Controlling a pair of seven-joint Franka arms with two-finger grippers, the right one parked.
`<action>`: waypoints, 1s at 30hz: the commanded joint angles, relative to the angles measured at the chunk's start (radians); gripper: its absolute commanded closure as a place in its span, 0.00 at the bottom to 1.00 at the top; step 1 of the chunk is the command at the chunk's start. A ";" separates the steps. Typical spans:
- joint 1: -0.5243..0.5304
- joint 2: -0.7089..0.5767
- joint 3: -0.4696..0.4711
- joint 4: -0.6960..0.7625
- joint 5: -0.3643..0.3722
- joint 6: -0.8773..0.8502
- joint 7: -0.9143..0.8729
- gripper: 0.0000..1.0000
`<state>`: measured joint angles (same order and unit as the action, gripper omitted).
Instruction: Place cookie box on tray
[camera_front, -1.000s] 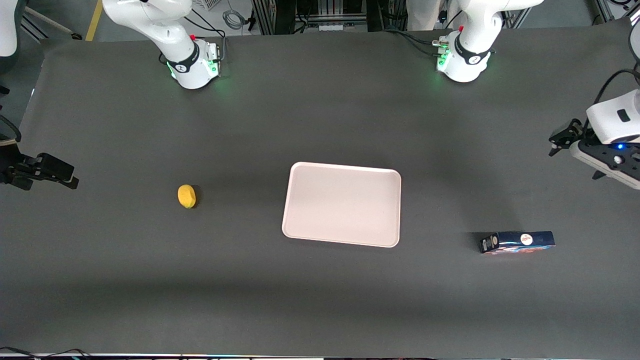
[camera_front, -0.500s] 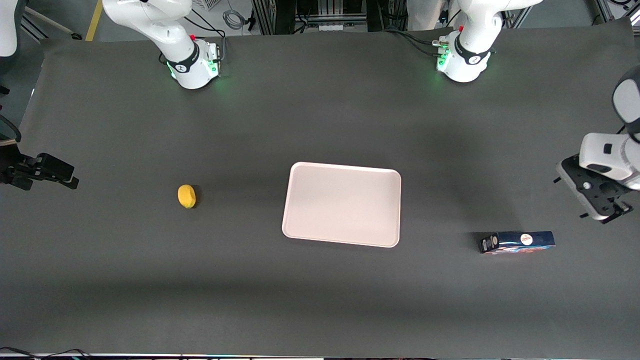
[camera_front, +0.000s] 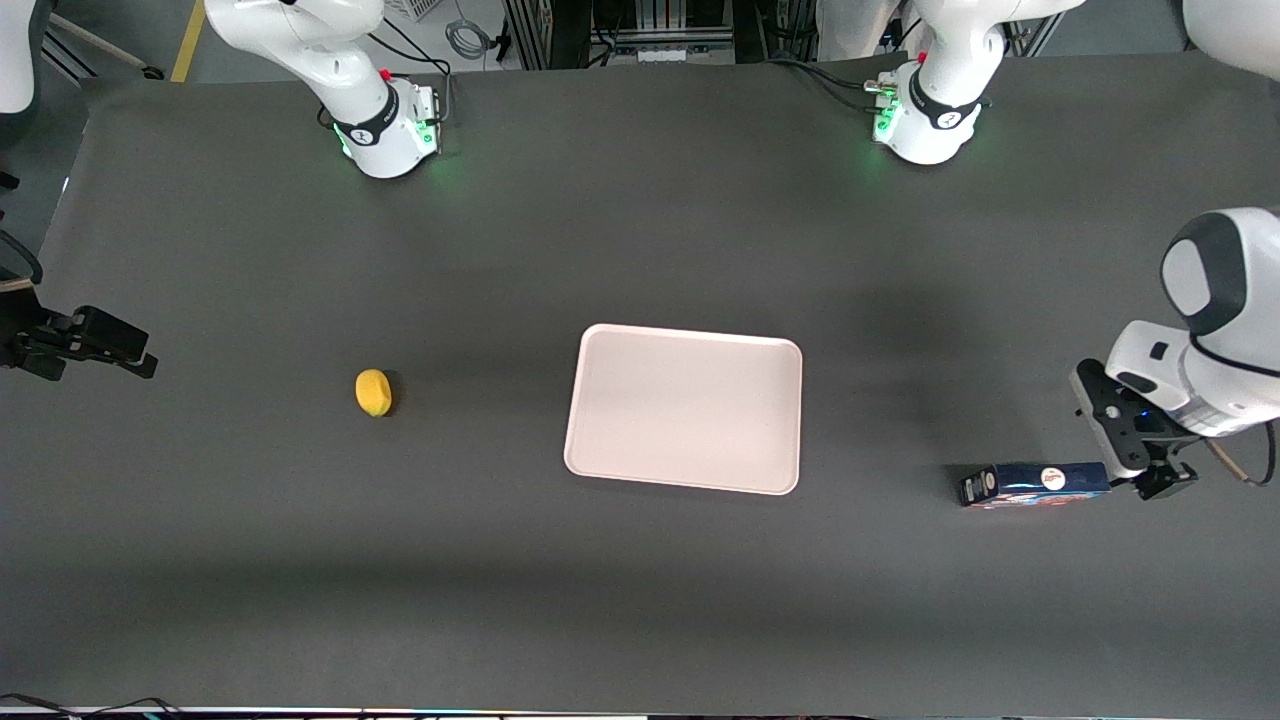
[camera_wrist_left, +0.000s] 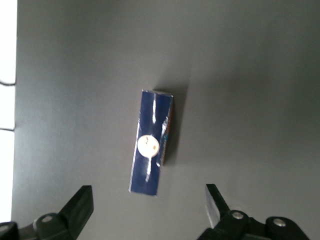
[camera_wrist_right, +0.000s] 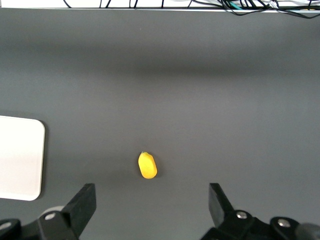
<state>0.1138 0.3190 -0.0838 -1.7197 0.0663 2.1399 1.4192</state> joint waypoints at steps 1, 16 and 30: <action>0.006 0.051 -0.010 0.012 0.010 0.052 0.049 0.00; 0.007 0.149 -0.013 0.006 0.013 0.124 0.060 0.00; 0.018 0.195 -0.011 -0.032 0.013 0.215 0.061 0.00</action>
<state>0.1173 0.5066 -0.0893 -1.7305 0.0687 2.3111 1.4634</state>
